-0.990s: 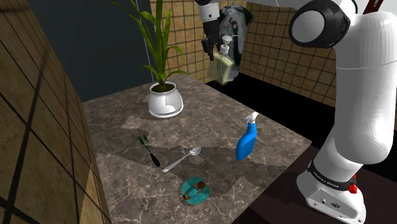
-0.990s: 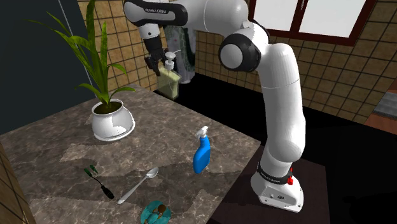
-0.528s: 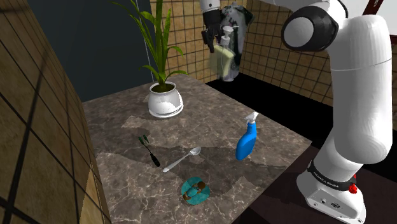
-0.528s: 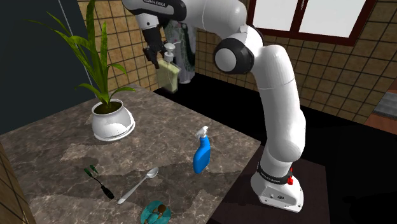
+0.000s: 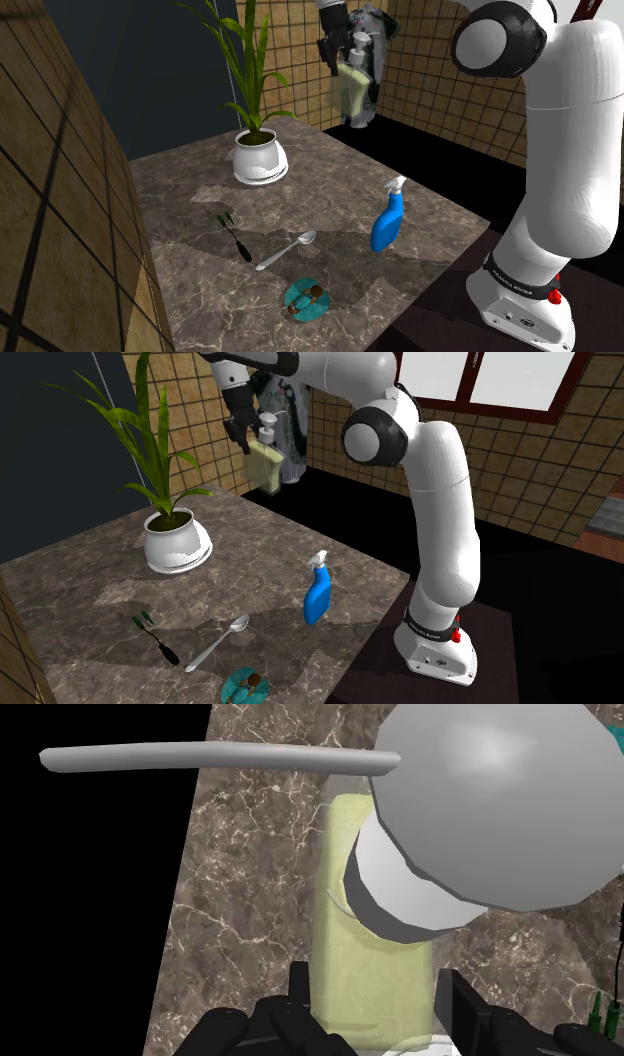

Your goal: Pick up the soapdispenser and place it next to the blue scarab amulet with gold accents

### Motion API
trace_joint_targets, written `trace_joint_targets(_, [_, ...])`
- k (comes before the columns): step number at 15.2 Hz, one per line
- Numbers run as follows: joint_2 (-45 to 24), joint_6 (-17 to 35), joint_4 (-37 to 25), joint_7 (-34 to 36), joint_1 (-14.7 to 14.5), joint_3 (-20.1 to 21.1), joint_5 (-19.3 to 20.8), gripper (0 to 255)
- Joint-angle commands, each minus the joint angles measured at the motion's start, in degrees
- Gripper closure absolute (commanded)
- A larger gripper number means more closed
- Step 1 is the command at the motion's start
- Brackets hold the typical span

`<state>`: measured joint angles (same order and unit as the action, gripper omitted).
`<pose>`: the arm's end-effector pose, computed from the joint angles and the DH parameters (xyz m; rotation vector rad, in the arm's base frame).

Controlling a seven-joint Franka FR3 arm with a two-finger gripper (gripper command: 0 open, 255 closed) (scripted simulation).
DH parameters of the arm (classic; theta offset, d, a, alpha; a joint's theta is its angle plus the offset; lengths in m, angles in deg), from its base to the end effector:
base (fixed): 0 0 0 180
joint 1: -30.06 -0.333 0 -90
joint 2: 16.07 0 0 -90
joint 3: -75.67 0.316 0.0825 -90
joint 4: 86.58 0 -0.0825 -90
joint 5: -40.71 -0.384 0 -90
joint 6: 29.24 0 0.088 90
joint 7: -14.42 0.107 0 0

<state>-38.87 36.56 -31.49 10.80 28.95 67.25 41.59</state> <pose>0.6167 -0.0569 0.6325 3.0703 -0.0980 -0.3277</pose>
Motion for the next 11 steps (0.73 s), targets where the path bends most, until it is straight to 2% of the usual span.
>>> trace_joint_targets(1, [6.3, 2.8, 9.1, 2.2, -2.0, 0.5, 0.6, 255])
trace_joint_targets(5, [15.6, 6.1, 21.8, 6.7, -5.1, 2.1, 1.1, 255])
trace_joint_targets(11, [26.4, 8.4, 35.2, 13.6, -8.6, 5.2, 0.6, 255])
